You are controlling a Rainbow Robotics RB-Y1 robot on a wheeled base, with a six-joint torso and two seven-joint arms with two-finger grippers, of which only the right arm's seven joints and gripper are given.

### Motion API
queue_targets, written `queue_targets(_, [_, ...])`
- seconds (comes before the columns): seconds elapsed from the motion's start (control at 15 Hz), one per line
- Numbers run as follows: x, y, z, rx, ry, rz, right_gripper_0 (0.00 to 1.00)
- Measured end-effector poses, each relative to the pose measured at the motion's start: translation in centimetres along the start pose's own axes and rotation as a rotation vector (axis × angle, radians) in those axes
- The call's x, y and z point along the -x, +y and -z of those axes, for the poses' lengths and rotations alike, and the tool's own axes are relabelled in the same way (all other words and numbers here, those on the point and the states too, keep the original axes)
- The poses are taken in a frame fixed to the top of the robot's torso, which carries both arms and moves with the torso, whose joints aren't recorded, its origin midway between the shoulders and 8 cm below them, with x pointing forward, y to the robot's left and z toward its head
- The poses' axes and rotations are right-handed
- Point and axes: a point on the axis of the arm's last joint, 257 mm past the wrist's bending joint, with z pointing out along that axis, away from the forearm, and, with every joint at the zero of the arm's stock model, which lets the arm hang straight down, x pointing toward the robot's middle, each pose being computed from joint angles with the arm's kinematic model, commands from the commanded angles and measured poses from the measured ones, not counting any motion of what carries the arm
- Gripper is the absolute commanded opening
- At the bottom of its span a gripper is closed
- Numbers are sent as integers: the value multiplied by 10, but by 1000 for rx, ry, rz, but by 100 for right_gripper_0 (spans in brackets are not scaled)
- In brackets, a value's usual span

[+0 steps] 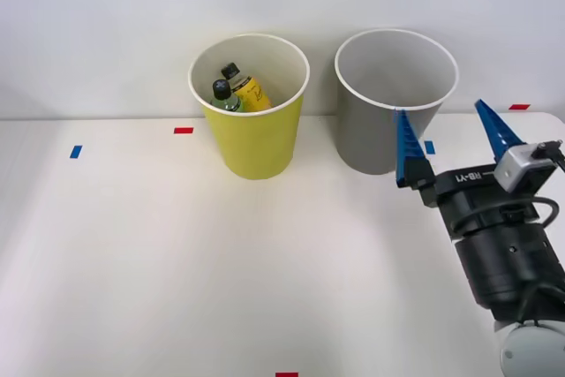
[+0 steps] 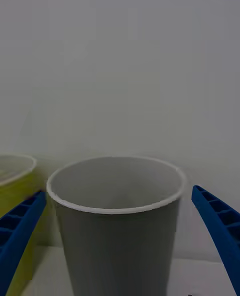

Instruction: Put cans in the gray bin, plastic bottles in the light green bin

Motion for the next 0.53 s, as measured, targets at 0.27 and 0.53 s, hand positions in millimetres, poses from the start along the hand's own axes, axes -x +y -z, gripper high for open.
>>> queue_targets(0.27, [-14,-32,23,-57,47,106,100])
queue_targets(0.53, [-21,-51,41,-94,79,184,100])
